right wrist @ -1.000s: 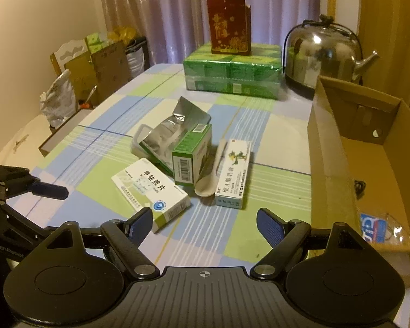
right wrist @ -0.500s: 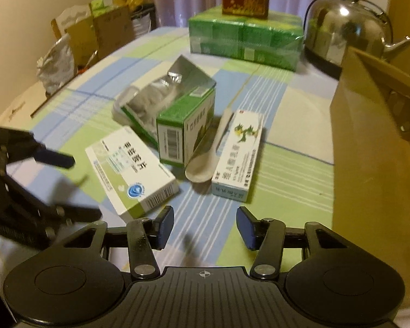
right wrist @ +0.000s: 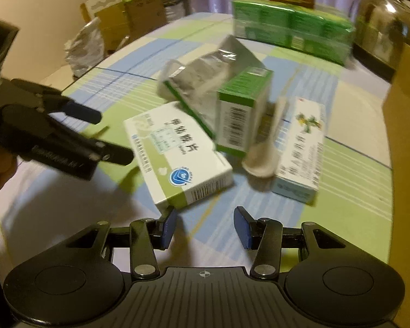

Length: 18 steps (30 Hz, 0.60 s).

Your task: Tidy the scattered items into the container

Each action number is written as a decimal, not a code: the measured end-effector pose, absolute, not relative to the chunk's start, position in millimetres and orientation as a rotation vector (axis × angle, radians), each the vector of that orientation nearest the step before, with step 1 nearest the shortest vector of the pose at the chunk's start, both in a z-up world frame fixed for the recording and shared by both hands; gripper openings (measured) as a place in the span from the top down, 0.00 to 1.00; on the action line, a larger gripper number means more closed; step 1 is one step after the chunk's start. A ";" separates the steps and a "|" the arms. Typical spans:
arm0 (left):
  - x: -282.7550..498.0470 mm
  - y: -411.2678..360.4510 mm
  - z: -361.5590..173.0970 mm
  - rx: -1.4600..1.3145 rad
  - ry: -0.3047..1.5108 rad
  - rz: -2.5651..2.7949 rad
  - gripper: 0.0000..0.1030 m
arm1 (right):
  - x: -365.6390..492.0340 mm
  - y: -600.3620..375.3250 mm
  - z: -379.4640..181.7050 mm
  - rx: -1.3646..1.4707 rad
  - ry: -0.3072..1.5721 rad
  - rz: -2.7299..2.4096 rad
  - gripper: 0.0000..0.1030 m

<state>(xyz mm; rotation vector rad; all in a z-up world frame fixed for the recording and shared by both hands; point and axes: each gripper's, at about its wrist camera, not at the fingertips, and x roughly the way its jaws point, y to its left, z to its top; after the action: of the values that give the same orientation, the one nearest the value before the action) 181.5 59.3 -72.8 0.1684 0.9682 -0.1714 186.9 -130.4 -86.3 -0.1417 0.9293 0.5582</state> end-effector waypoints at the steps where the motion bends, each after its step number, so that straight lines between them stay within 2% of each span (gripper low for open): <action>1: 182.7 62.4 -72.3 0.160 0.967 -0.163 0.19 | 185.4 -125.4 -86.5 -0.153 0.923 0.576 0.56; 9: 180.2 83.0 -63.9 0.111 0.959 -0.118 0.19 | 175.4 -84.1 -88.8 -0.197 0.888 0.710 0.56; 14: 165.9 79.4 -55.6 0.003 0.953 -0.137 0.16 | 168.8 -105.9 -87.9 -0.221 0.898 0.642 0.55; 16: 161.5 67.8 -55.2 -0.028 0.950 -0.158 0.12 | 168.5 -123.9 -86.3 -0.213 0.903 0.580 0.52; 18: 161.3 53.5 -57.8 -0.055 0.950 -0.179 0.10 | 168.8 -141.5 -84.3 -0.200 0.905 0.519 0.42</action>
<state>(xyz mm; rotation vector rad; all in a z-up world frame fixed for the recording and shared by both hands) 161.3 53.5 -57.8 -0.0548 0.9498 -0.1786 168.8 -141.5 -84.3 -0.1997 0.9048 0.5190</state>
